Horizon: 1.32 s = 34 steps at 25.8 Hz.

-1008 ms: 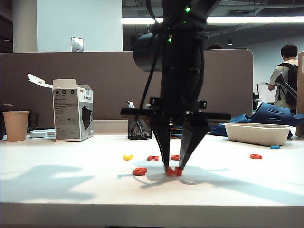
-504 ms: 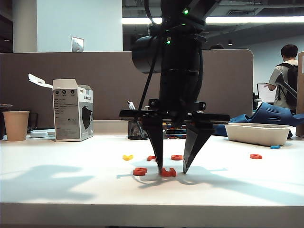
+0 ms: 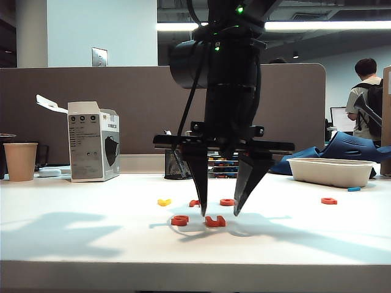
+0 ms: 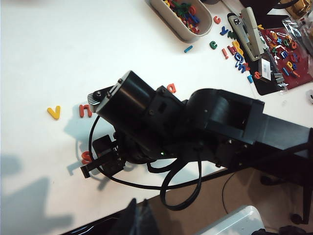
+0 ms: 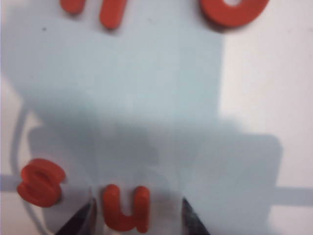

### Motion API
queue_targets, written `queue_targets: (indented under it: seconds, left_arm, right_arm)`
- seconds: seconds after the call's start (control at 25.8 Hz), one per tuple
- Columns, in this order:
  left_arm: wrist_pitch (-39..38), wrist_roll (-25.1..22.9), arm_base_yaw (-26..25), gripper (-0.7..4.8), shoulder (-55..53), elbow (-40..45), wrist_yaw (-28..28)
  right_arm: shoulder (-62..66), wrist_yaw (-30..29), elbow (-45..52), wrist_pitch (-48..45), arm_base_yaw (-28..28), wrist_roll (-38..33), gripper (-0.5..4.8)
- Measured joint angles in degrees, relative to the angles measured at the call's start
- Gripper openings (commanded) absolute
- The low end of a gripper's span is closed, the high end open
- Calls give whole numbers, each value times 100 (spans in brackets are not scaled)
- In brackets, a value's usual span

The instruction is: Select the appropriate letters from the row of letter magnets placed on the table to arrange into the word "sun".

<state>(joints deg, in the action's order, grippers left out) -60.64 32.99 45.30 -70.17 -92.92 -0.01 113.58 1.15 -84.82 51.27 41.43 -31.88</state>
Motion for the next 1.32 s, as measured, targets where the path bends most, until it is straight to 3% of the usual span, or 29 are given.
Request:
queue_targets:
  seconds: [0.39,0.74,1.09,1.32]
  left_arm:
    - [-4,0,0,-5,2,0,0]
    - [-4,0,0,-5,2,0,0]
    - [-2,0,0,-5,0,0,0]
    - [-2,0,0,-5,2,0,0]
  right_arm:
    - [-2,129,-734,-83,-223,37,216]
    - [4,160,-780,-396,-671,127,211]
    - [376,-533,-798,-988,-605,175,207]
    - [531,-599,-798,-1150,-608,175,206]
